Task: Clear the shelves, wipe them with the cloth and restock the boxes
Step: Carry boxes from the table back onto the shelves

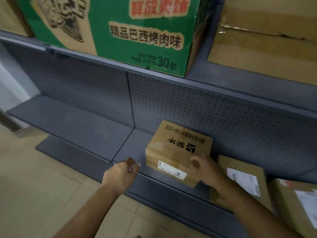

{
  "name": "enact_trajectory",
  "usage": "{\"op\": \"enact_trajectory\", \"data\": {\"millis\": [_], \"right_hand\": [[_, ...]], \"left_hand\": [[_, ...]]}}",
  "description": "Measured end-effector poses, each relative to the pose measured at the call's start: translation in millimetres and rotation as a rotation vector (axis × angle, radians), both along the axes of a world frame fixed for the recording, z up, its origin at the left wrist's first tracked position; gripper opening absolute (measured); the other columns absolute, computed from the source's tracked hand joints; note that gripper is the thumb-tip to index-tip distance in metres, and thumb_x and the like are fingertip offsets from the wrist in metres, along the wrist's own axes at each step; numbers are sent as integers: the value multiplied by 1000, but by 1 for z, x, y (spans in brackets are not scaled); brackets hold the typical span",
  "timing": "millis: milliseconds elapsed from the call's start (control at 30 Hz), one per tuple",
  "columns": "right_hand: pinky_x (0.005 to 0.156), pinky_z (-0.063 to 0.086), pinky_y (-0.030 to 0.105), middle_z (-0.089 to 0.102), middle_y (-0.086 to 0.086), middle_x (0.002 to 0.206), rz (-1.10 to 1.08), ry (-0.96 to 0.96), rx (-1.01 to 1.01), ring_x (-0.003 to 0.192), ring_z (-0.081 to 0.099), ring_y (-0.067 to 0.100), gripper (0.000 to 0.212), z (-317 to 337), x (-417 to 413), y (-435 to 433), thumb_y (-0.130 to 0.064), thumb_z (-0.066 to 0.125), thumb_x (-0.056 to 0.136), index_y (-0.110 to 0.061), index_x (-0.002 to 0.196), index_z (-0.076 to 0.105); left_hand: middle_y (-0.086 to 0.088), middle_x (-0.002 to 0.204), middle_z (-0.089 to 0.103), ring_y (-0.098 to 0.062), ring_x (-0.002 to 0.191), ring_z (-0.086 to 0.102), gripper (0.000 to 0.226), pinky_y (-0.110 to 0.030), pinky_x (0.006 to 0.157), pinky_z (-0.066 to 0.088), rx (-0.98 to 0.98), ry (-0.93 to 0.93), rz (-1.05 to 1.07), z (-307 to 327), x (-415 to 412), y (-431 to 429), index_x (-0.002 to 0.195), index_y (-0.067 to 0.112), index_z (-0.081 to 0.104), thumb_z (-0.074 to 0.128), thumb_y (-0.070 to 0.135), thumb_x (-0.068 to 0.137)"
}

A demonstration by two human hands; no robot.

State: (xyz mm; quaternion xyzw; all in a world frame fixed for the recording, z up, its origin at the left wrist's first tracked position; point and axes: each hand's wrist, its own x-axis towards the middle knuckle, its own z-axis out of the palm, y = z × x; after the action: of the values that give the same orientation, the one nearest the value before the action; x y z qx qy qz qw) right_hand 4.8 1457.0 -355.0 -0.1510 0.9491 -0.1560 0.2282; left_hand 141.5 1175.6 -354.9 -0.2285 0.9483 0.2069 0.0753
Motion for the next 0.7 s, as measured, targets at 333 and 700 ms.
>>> {"op": "enact_trajectory", "data": {"millis": [333,700], "right_hand": [[106,45,38,39,4,156,-352,-10,4,135,48,26,53,-50,-18,9,-46,50,102,-25,150,44],[110,44,50,37,8,157,-670,-97,-165,138,47,33,95,-108,-21,22,-67,60,88,-29,160,12]], "left_hand": [[-4,115,66,-28,101,65,36,-38,77,54,182,-12,-135,-62,-109,-20,123,24,57,42,51,103],[-16,139,55,-38,132,50,63,-43,103,39,593,-49,224,-123,-152,-23,137,9,50,61,53,94]]}}
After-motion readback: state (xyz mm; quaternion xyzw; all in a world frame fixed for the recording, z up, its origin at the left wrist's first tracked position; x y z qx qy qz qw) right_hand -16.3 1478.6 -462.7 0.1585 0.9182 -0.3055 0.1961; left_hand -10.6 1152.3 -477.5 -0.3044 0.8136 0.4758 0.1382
